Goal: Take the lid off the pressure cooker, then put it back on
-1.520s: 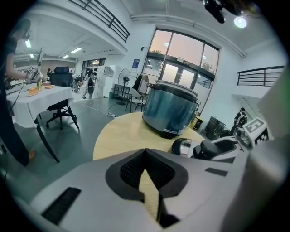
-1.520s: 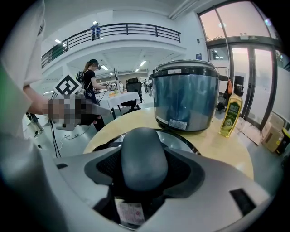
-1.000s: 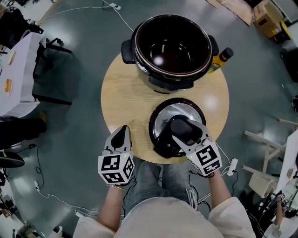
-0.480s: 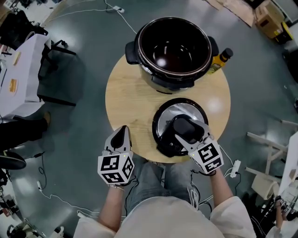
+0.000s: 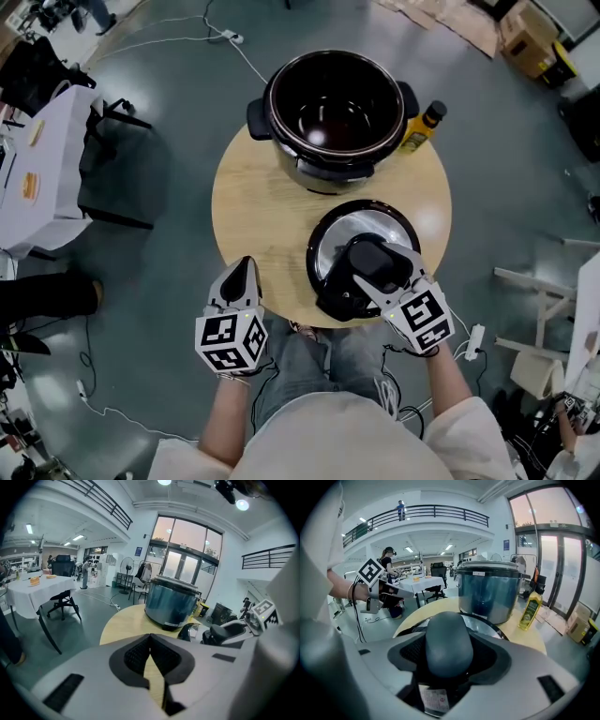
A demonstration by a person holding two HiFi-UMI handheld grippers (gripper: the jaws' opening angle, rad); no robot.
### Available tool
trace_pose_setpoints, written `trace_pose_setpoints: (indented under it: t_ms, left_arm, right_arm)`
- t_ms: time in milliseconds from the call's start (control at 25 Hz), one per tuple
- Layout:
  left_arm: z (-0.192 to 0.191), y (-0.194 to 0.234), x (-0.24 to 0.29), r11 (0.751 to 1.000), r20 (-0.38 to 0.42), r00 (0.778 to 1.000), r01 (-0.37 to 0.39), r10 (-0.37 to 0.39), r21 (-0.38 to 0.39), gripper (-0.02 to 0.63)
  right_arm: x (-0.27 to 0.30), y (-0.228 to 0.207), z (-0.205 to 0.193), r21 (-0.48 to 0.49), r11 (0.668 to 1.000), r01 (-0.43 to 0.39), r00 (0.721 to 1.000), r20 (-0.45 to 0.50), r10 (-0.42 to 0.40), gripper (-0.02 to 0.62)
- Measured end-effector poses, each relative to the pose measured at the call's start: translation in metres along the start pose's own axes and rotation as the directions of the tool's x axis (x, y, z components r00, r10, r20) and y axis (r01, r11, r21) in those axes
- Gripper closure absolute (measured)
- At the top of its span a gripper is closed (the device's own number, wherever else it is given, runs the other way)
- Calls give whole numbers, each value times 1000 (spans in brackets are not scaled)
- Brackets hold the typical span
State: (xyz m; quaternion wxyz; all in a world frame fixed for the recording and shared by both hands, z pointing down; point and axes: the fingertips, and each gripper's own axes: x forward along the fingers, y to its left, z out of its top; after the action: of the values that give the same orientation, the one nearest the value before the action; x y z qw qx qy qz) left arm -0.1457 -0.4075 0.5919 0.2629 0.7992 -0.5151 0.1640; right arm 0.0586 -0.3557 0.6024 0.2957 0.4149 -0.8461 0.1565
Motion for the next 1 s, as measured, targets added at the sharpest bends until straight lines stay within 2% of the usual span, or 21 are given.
trace_pose_setpoints:
  t_ms: [400, 720, 1000]
  left_arm:
    - [43, -11, -20, 998, 87, 996, 34, -38, 49, 612]
    - [74, -18, -33, 996, 154, 986, 48, -59, 75, 612]
    - [107, -26, -44, 992, 229, 969, 69, -92, 106, 611]
  right_arm:
    - [-40, 3, 26, 47, 996, 76, 997, 21, -77, 310]
    - [-81, 12, 63, 16, 991, 135, 988, 73, -136, 311]
    - [-111, 10, 101, -7, 983, 183, 974, 138, -181, 311]
